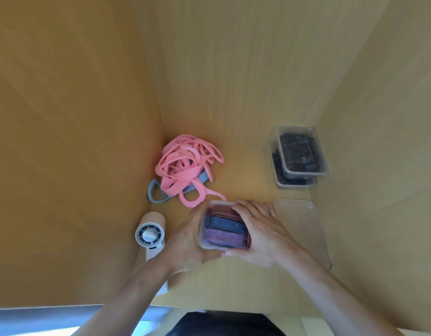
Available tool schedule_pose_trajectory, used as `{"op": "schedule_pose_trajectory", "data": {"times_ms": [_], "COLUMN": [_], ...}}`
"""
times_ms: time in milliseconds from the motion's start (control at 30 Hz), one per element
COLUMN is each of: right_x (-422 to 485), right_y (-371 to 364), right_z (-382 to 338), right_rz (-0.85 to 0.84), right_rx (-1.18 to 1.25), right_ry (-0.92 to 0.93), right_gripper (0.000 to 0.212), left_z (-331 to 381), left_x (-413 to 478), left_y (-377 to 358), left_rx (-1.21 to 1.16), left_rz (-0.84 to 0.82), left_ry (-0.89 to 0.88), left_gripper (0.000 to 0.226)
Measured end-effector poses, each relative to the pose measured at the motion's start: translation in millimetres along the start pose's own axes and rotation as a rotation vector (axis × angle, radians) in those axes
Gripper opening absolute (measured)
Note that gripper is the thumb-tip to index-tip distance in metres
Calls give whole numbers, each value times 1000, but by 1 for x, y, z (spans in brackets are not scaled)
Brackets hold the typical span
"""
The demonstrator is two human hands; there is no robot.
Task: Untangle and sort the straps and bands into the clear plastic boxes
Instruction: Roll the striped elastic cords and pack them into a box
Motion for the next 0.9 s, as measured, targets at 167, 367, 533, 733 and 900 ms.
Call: {"op": "schedule_pose_trajectory", "data": {"times_ms": [167, 367, 533, 733, 900], "right_x": [-1, -8, -12, -10, -10], "right_y": [4, 8, 12, 13, 14], "right_z": [-3, -2, 1, 5, 6], "right_rz": [43, 66, 90, 116, 159], "right_rx": [18, 86, 139, 146, 172], "right_ry": [34, 41, 27, 17, 14], "right_gripper": [107, 105, 100, 98, 96], "left_z": [4, 17, 18, 11, 8], "left_x": [-1, -4, 0, -5, -9], "left_y": [2, 5, 5, 7, 8], "left_rx": [-26, 24, 3, 11, 10], "left_rz": [-15, 14, -3, 8, 20], "left_ry": [-22, -43, -42, 34, 65], "left_gripper": [98, 97, 85, 91, 91]}}
Point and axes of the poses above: each hand's wrist, its own x-axis towards the middle knuckle, its own y-axis out of the back of the hand, z = x × y, the point moved 9 cm from there along x, towards the middle knuckle, and after that the axes turned 8 degrees about -z, right-handed, at the moved point
